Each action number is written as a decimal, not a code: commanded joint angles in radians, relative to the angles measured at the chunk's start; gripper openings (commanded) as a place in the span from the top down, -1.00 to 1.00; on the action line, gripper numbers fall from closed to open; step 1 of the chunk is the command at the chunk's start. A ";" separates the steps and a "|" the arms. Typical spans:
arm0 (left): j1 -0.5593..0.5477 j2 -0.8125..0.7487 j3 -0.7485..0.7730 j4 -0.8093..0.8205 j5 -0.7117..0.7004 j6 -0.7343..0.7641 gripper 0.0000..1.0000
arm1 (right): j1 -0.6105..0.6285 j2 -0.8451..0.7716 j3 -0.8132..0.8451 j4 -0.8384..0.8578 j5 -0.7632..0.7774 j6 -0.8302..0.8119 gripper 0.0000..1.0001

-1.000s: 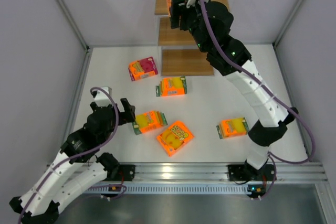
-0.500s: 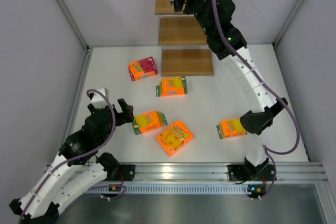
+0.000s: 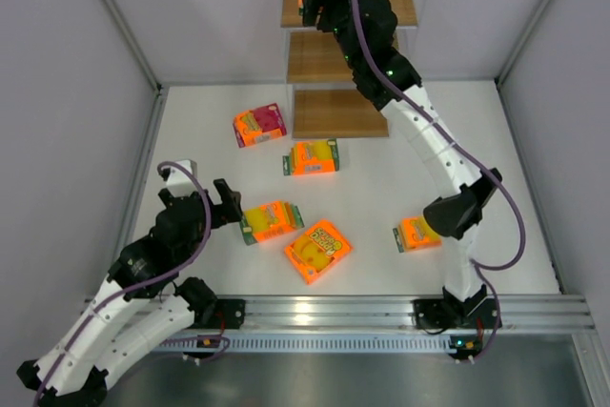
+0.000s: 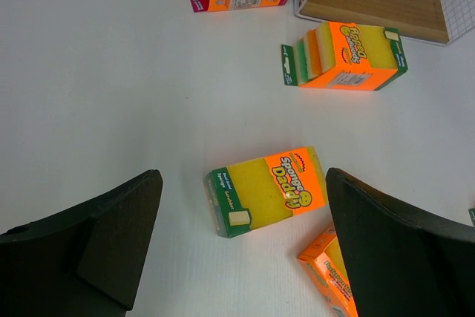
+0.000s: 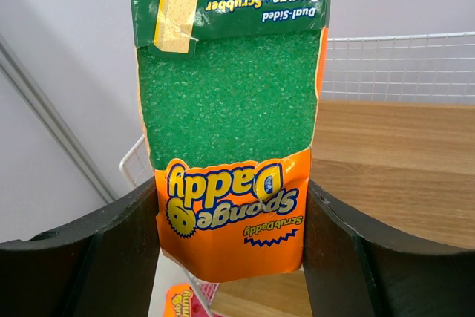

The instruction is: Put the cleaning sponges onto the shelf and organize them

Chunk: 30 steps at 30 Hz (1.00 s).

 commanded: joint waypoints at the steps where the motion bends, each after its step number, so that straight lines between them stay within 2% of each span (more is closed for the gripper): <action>1: -0.002 -0.013 -0.002 0.004 -0.024 -0.013 -0.97 | 0.036 0.020 0.028 0.133 0.071 -0.027 0.12; 7: -0.003 -0.033 -0.003 0.004 -0.026 -0.016 -0.97 | 0.059 0.065 0.040 0.142 0.156 -0.070 0.11; 22: -0.003 -0.025 -0.005 0.003 -0.029 -0.016 -0.97 | 0.057 0.108 0.042 0.133 0.170 -0.079 0.10; 27: -0.002 -0.024 -0.005 0.003 -0.027 -0.017 -0.97 | 0.059 0.095 0.042 0.126 0.170 -0.096 0.02; 30: -0.002 -0.024 -0.005 0.004 -0.029 -0.017 -0.97 | 0.057 0.086 0.042 0.127 0.177 -0.133 0.06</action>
